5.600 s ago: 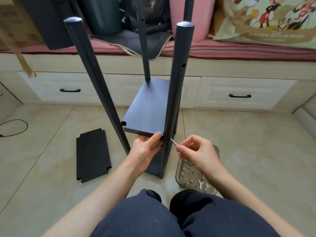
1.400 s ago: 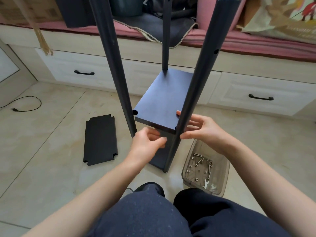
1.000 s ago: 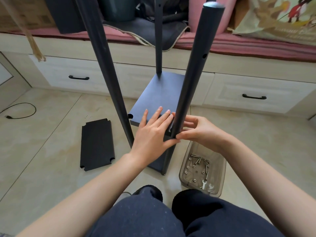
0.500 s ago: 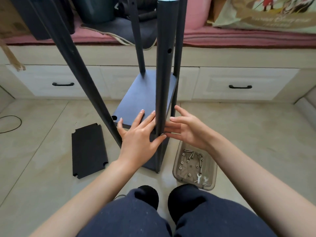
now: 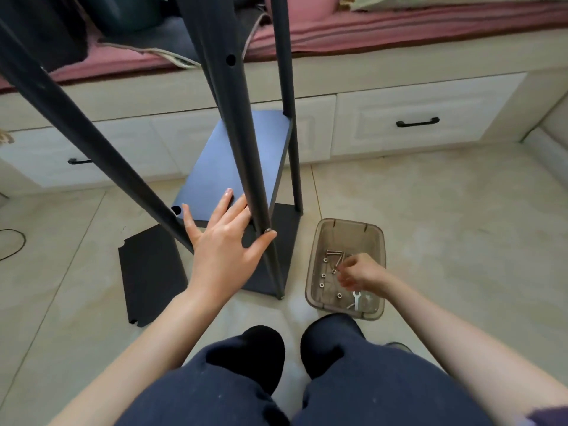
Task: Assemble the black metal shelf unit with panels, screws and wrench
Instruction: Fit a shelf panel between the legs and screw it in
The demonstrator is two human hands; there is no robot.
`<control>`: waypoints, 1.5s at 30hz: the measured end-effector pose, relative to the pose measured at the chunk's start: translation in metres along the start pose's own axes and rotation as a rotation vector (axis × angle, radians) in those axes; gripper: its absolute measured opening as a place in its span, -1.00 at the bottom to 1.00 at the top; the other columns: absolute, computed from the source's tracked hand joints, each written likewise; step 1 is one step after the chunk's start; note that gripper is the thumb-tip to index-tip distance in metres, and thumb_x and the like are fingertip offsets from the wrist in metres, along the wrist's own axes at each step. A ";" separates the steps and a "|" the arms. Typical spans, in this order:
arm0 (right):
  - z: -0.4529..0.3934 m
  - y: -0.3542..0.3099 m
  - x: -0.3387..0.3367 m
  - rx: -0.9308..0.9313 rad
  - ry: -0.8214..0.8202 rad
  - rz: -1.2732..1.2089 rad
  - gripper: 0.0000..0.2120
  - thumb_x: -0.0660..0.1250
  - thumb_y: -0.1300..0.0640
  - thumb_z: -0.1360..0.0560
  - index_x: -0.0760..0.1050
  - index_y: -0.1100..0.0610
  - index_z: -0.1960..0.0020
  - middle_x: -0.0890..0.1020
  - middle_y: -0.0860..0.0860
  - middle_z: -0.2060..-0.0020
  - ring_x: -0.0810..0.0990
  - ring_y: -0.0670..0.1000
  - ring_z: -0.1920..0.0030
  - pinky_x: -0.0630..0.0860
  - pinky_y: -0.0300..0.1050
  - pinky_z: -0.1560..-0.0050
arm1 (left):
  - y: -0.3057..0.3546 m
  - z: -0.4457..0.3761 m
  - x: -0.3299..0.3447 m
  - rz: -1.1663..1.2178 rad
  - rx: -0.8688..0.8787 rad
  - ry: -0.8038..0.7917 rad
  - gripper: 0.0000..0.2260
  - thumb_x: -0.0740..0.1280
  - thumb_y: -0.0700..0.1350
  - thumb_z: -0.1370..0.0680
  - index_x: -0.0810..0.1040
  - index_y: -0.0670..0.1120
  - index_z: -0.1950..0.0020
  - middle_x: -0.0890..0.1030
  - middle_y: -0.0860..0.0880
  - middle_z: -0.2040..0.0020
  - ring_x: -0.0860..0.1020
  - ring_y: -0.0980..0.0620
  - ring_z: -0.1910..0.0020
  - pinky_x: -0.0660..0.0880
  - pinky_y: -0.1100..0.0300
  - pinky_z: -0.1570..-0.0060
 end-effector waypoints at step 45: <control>0.069 -0.145 0.075 -0.398 -0.004 -0.452 -0.78 0.04 -0.02 -0.68 0.41 0.03 -0.01 0.60 0.07 0.03 0.61 0.06 -0.05 0.54 0.11 -0.22 | 0.003 0.001 -0.002 0.063 -0.031 0.008 -0.65 0.48 0.05 -0.52 0.61 0.09 -0.30 0.48 0.20 -0.42 0.28 0.03 -0.56 -0.16 -0.34 -0.47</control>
Point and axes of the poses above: each hand's wrist, its own z-axis away from the middle knuckle, its own x-axis out of the palm, y = z × x, the point moved 6 cm from there along -z, towards the middle knuckle
